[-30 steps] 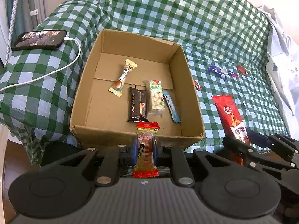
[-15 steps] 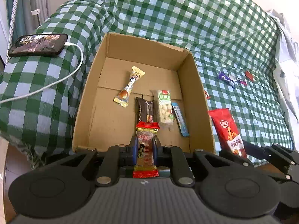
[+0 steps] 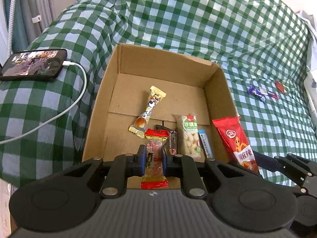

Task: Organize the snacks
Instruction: 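Carry both held snacks over the box, then open both tools to drop the two snacks into the box, then lift both tools away from the box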

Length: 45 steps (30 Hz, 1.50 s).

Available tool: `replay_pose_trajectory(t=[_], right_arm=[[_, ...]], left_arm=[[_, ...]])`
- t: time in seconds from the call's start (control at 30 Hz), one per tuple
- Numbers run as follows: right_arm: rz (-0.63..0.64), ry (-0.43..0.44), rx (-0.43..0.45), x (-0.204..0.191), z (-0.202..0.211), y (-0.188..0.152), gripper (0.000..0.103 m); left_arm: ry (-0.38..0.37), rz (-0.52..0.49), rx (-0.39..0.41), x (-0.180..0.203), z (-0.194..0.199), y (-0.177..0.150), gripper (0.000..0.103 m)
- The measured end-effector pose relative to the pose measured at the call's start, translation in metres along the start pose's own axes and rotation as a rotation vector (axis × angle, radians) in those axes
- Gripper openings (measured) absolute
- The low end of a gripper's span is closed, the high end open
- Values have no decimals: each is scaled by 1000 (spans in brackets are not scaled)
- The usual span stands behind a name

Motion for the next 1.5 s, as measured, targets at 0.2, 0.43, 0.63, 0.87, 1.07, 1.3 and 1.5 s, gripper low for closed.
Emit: replay_pose_trajectory(t=[0.2, 0.43, 0.63, 0.87, 1.07, 1.3, 1.5], right_arm=[[-27, 26, -24, 6, -31, 18, 47], [-38, 18, -59, 12, -68, 27, 47], [-67, 7, -82, 14, -87, 20, 55], [-80, -17, -89, 16, -56, 4, 82], [-109, -30, -70, 11, -7, -20, 90], [-97, -49, 5, 3, 46, -45, 93], [-98, -59, 84, -2, 86, -62, 95]], left_arm=[[17, 2, -47, -2, -34, 17, 17], [60, 7, -74, -10, -64, 23, 18], [86, -51, -84, -8, -81, 11, 72], [99, 50, -43, -31, -35, -23, 100], [181, 11, -21, -17, 4, -45, 101], [169, -36, 32, 9, 45, -74, 102], [152, -53, 77, 27, 73, -100, 102]])
Point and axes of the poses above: each gripper's, at about its wrist camera, not at the fingertips, and z roughly against the way its jaws point, x to its right, y to its top, the point moved 1 cm from there along -z, roughly the way its jaws point, and after that the axes turned 7 degrees about -x, right-handed, at the moved point
